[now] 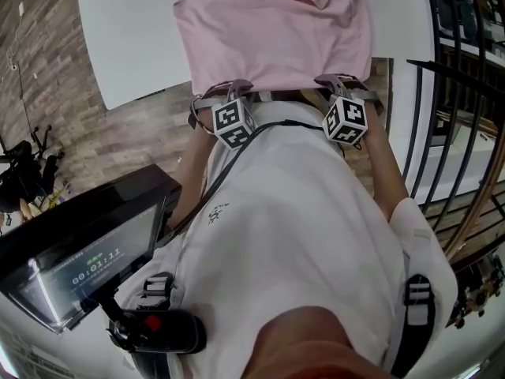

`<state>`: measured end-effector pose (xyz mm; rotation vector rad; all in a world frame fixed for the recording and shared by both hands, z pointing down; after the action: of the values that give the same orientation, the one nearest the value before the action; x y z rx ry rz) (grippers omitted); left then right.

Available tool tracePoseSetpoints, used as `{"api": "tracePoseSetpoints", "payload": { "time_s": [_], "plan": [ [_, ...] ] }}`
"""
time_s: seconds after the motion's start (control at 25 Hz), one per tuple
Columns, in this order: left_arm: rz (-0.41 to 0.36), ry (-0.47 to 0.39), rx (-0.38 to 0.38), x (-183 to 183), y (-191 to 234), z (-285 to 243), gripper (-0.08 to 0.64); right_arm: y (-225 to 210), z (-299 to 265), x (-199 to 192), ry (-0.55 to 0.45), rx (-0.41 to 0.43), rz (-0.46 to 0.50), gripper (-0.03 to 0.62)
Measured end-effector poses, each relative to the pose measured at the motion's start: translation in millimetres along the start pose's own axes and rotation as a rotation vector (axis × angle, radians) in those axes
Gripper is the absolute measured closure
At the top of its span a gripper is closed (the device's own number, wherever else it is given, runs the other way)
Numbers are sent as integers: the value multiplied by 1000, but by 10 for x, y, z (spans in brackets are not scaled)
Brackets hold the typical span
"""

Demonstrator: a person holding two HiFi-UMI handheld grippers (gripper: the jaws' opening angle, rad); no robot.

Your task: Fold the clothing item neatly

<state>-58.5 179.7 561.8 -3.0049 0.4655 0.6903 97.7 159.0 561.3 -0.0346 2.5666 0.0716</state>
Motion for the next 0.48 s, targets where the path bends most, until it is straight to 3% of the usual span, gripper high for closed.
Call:
{"api": "tracePoseSetpoints", "payload": {
  "time_s": [0.28, 0.48],
  "plan": [
    [63, 26, -59, 95, 32, 216, 522, 52, 128, 178, 20, 94, -64, 561],
    [38, 55, -153, 213, -1, 505, 522, 81, 374, 382, 40, 269, -95, 561]
  ]
}}
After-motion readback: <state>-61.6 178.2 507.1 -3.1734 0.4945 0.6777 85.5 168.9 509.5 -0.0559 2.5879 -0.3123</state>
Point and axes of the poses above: the fingertips, and each gripper's own axes: z backward along the fingers, y to its left, x out of its top, the point moved 2 cm from there along z, backward along the fingers, and after that the axes turned 8 degrees about -y, right-handed, at the moved point
